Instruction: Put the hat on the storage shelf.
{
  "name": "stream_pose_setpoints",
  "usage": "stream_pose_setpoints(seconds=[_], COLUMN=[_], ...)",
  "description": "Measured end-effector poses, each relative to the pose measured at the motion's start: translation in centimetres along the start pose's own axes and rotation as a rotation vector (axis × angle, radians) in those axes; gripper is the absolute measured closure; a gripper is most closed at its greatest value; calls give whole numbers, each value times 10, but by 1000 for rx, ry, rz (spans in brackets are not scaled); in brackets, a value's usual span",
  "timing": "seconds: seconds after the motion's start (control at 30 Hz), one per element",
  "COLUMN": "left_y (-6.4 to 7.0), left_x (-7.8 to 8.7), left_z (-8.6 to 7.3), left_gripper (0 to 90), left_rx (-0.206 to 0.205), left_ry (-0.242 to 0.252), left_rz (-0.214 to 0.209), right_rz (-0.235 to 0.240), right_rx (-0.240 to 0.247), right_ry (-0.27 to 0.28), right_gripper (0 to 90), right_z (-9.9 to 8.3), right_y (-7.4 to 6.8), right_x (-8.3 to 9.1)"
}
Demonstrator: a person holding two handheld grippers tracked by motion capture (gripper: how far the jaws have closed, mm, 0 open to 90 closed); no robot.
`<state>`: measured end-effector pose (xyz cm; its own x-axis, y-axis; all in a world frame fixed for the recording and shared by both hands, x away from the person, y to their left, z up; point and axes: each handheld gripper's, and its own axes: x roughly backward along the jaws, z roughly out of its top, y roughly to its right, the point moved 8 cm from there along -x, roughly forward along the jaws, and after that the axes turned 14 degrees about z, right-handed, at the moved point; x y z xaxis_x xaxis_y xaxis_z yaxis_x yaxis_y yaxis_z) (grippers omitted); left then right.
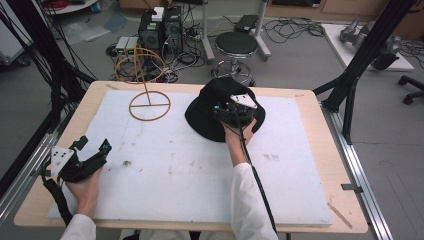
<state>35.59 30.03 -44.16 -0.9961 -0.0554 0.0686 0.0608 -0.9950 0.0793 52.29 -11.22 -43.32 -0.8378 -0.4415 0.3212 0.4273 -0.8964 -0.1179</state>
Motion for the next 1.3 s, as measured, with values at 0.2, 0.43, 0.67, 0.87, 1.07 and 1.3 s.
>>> stream_pose_setpoints(seconds=[0.2,0.43,0.67,0.87,1.07,1.3], left_y=[1,0,-1,0,2,1], left_x=[0,0,0,0,0,0], left_z=[0,0,0,0,0,0], left_gripper=[231,235,236,235,236,235], left_rx=[-1,4,5,4,1,2], left_ry=[2,-1,-1,0,0,0], left_rz=[-3,-4,-3,-6,-11,-8], right_rz=[2,35,24,15,23,13], right_rx=[-15,-128,-33,-45,-51,-34], right_ry=[-25,-55,-72,-68,-69,-54], right_gripper=[244,521,822,864,864,865], right_z=[-7,-13,-12,-13,-13,-10], right_y=[0,6,4,4,4,4], right_x=[-4,-5,-3,-3,-3,-1])
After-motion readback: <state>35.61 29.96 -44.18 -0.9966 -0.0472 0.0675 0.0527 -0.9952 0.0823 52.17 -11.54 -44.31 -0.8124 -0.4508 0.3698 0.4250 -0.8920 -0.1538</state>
